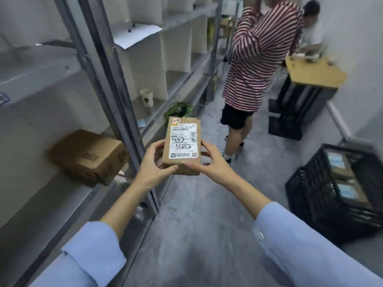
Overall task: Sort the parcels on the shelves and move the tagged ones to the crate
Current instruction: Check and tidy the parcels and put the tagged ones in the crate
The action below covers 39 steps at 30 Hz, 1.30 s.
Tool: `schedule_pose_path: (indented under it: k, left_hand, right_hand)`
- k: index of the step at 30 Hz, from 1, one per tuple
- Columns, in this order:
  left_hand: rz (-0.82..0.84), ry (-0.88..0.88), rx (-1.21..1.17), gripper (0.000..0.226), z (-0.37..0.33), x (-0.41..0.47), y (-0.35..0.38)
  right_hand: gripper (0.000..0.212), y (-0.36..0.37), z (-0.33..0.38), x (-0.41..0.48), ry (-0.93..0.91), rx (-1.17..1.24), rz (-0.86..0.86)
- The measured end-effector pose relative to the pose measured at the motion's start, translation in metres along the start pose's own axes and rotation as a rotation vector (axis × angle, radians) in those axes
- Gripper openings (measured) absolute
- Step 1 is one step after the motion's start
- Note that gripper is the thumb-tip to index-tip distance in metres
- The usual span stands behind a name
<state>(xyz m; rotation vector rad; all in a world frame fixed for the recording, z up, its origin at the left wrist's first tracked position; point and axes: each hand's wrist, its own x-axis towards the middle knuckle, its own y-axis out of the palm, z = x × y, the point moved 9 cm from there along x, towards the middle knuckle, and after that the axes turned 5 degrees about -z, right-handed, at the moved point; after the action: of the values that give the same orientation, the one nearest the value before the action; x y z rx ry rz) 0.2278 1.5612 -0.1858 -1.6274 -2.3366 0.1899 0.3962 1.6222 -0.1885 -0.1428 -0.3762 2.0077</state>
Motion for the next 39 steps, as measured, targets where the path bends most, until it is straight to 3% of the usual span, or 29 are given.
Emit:
schedule_pose_path:
  k: [15,21,25,28,32,39]
  left_hand:
    - [0.398,0.121,-0.092,0.077,-0.077,0.001,0.352]
    - [0.469,0.189,-0.082,0.078,-0.107,-0.017,0.476]
    - [0.504,0.202,-0.057,0.08,-0.118,-0.022,0.54]
    - [0.529,0.213,-0.04,0.078,-0.126,-0.02,0.579]
    - [0.571,0.228,-0.022,0.076,-0.129,-0.008,0.628]
    - [0.65,0.238,-0.005,0.072,-0.121,0.043,0.711]
  right_hand:
    - [0.102,-0.306,-0.111,-0.116,0.18,-0.108,-0.443]
    - [0.108,-0.415,-0.157,-0.157,0.216,-0.115,-0.502]
    - [0.087,-0.471,-0.185,-0.175,0.243,-0.126,-0.533]
    - [0.094,-0.503,-0.204,-0.181,0.283,-0.116,-0.541]
    - [0.101,-0.537,-0.225,-0.178,0.285,-0.092,-0.546]
    - [0.09,-0.603,-0.265,-0.144,0.32,-0.134,-0.562]
